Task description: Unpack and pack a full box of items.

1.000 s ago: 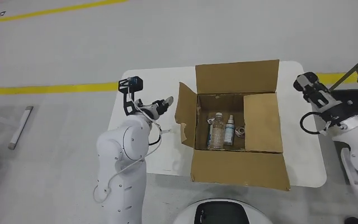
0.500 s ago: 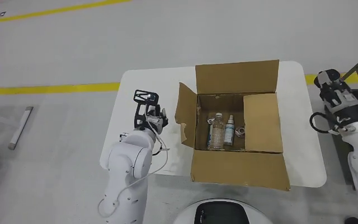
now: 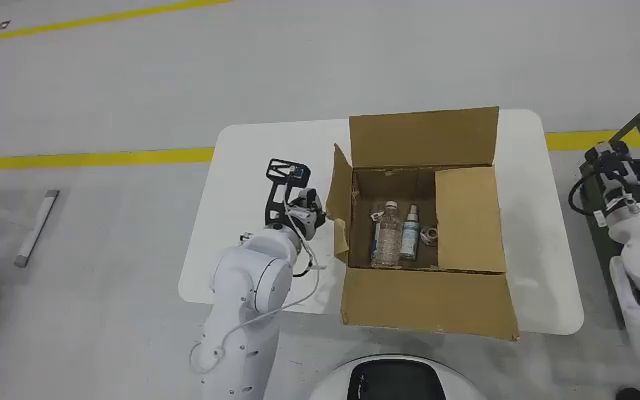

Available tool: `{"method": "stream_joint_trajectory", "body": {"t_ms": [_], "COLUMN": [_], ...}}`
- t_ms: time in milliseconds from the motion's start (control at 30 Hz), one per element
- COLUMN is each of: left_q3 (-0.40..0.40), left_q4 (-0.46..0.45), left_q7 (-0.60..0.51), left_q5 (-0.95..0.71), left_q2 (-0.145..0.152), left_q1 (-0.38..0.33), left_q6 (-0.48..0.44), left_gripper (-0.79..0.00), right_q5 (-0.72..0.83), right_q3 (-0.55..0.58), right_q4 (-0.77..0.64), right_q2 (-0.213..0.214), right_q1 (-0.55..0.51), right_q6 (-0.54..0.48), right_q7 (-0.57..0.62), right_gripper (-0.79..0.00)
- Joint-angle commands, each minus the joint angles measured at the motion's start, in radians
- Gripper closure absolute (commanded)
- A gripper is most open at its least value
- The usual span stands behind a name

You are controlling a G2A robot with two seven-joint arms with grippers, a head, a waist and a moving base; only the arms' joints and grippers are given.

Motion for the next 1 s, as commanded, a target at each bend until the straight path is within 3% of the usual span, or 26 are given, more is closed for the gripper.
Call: {"method": "stream_joint_trajectory", "body": {"t_ms": [0, 300, 600, 967], "left_q3": [0.012, 0.066, 0.133, 0.175], "left_q4": [0.010, 0.033, 0.085, 0.067], "left_q7": [0.008, 0.024, 0.027, 0.000], "left_q5": [-0.002, -0.160, -0.222, -0.257], "left_q2": [0.000, -0.013, -0.015, -0.010], "left_q1": [-0.005, -0.048, -0.079, -0.060], "left_q6": [-0.004, 0.085, 0.039, 0.031], "left_gripper": [0.000, 0.000, 0.000, 0.000], "right_q5": [0.030, 0.104, 0.145, 0.151], "right_q3": [-0.025, -0.126, -0.209, -0.289], "right_q4": [0.056, 0.221, 0.365, 0.486], "right_q2": [-0.003, -0.015, -0.028, -0.042], "right_q1": [0.050, 0.215, 0.346, 0.459], "right_q6": [-0.008, -0.058, -0.077, -0.124], "right_q7": [0.012, 0.078, 0.109, 0.150], "right_gripper": [0.000, 0.000, 0.000, 0.000]}}
